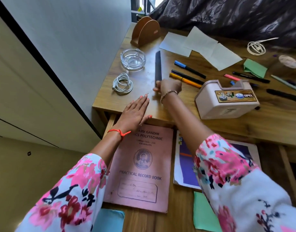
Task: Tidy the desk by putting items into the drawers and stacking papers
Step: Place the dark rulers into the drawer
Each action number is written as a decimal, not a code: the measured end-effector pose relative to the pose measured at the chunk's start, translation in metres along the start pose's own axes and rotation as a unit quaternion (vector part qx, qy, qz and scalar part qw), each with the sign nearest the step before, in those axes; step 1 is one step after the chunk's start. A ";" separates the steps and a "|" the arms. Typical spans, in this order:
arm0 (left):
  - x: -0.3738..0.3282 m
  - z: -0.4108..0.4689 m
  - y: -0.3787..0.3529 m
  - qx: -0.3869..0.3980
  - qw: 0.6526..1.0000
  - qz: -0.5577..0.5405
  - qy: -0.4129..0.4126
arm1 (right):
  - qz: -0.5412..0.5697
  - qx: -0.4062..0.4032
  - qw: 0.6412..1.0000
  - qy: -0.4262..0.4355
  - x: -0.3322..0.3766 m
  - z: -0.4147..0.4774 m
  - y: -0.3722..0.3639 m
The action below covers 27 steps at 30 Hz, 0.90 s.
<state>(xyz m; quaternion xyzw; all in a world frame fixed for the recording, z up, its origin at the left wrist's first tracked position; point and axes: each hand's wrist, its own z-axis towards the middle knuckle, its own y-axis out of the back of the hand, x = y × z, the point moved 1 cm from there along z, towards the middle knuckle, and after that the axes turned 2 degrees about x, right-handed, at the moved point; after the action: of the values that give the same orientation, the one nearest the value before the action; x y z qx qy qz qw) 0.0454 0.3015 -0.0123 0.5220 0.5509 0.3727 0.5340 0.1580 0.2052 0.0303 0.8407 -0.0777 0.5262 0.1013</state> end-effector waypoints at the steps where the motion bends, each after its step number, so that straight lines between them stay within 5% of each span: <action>1: 0.000 0.000 0.003 0.015 1.000 -0.002 0.001 | 0.035 0.007 0.999 -0.013 -0.005 -0.016 0.013; 8: -0.017 -0.007 0.005 0.102 0.994 -0.011 0.027 | 0.158 0.094 0.979 -0.084 -0.068 -0.141 0.135; 12: -0.050 -0.058 -0.002 0.066 0.979 -0.192 -0.002 | 0.084 0.117 0.982 -0.121 -0.137 -0.201 0.209; 19: -0.126 -0.164 -0.057 0.183 0.825 -0.535 -0.007 | 0.085 0.145 0.949 -0.267 -0.220 -0.272 0.280; 24: -0.149 -0.192 -0.087 0.135 0.806 -0.572 0.068 | -0.156 0.250 0.924 -0.242 -0.222 -0.280 0.298; 27: -0.153 -0.202 -0.098 0.134 0.814 -0.560 0.076 | -0.213 0.219 0.936 -0.177 -0.222 -0.275 0.298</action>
<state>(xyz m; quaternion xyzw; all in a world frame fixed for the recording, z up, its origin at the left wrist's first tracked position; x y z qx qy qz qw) -0.1867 0.1651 -0.0458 0.1594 0.8314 -0.0296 0.5316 -0.2479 -0.0079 -0.0258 0.9184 0.2039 0.3391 0.0091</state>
